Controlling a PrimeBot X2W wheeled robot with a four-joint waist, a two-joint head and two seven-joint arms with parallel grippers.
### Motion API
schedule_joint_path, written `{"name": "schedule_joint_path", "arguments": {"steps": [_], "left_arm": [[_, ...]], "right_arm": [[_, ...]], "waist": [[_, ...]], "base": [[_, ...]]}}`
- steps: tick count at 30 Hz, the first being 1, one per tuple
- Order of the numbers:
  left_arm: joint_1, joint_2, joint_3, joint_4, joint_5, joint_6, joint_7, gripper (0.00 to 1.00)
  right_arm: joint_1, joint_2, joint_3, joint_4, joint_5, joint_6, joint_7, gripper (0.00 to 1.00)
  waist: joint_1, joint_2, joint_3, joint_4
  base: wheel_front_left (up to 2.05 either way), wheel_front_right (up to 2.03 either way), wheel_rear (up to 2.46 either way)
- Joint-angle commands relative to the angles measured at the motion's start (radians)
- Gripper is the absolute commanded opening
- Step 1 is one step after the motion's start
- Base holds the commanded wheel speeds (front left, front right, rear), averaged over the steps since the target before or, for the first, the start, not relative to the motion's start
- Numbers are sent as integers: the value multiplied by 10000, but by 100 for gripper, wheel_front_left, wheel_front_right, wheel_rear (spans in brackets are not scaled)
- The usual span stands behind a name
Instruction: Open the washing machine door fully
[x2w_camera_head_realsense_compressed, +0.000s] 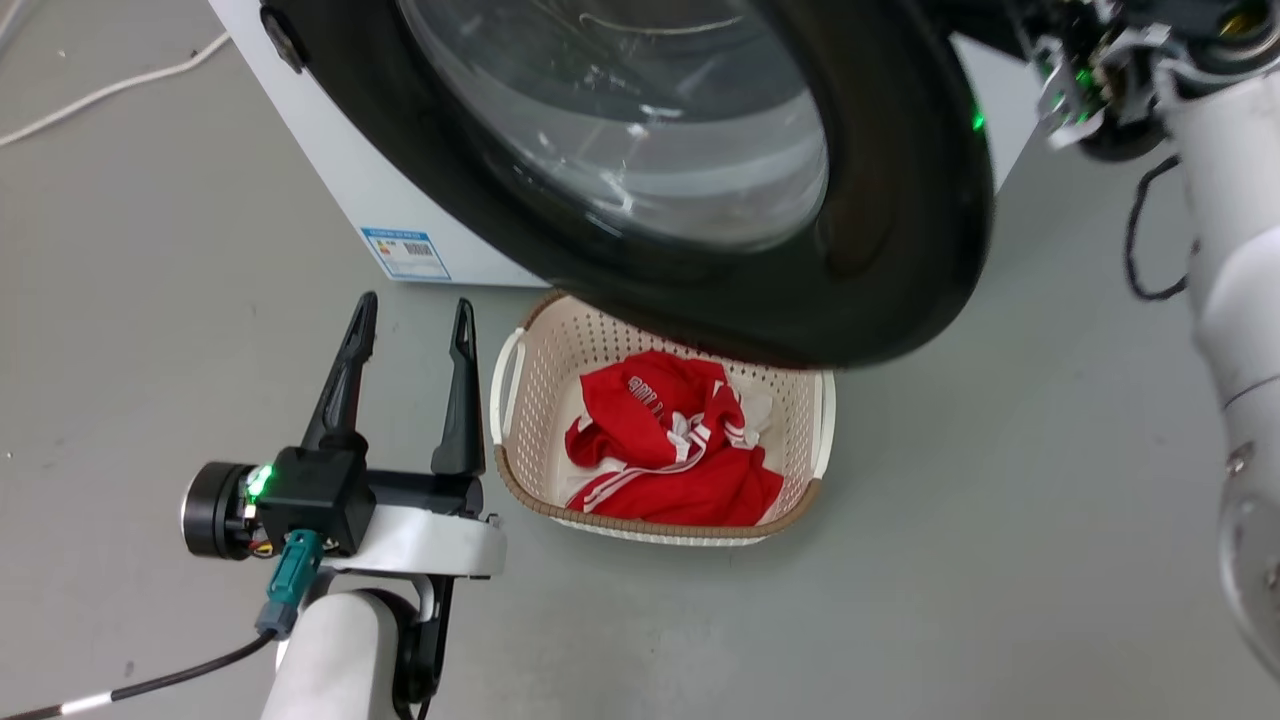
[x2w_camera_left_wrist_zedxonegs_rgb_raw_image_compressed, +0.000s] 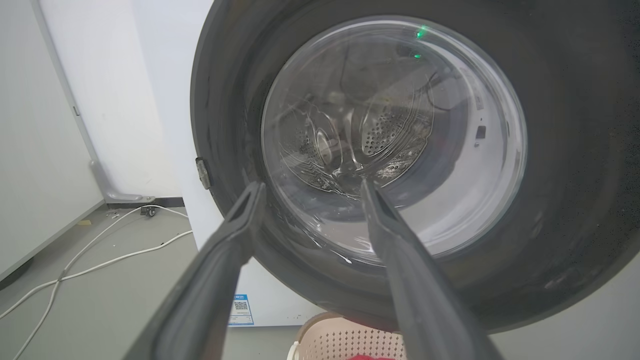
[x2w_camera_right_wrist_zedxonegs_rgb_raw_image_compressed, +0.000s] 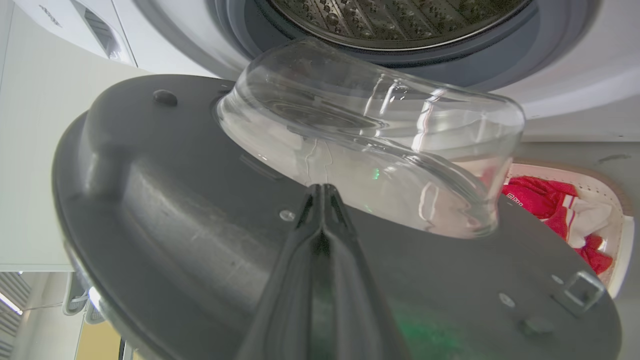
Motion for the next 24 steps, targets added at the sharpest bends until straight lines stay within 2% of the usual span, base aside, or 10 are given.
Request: {"name": "schedule_joint_path", "arguments": {"steps": [1, 8, 14, 20, 24], "left_arm": [[201, -5, 18, 60, 17, -23, -26, 100], [630, -7, -33, 289, 49, -72, -25, 100], [945, -7, -177, 376, -42, -24, -26, 100], [1215, -7, -349, 512, -198, 34, -26, 100], [1268, -7, -377, 515, -209, 64, -26, 100]], "right_arm": [[520, 250, 58, -312, 192, 0, 281, 0], [2375, 560, 375, -1969, 1025, 0, 1436, 0], [4030, 645, 843, -3505, 2014, 0, 2013, 0], [5401, 645, 2358, -4623, 3643, 0, 1533, 0], [5886, 628, 3504, -5135, 4489, 0, 830, 0]], "waist": [[0, 0, -338, -5], [0, 0, -1105, 105], [0, 0, -1658, 271], [0, 0, -2029, 358], [0, 0, -2112, 367]], "base": [[0, 0, 0], [0, 0, 0], [0, 0, 0], [0, 0, 0], [0, 0, 0]]}}
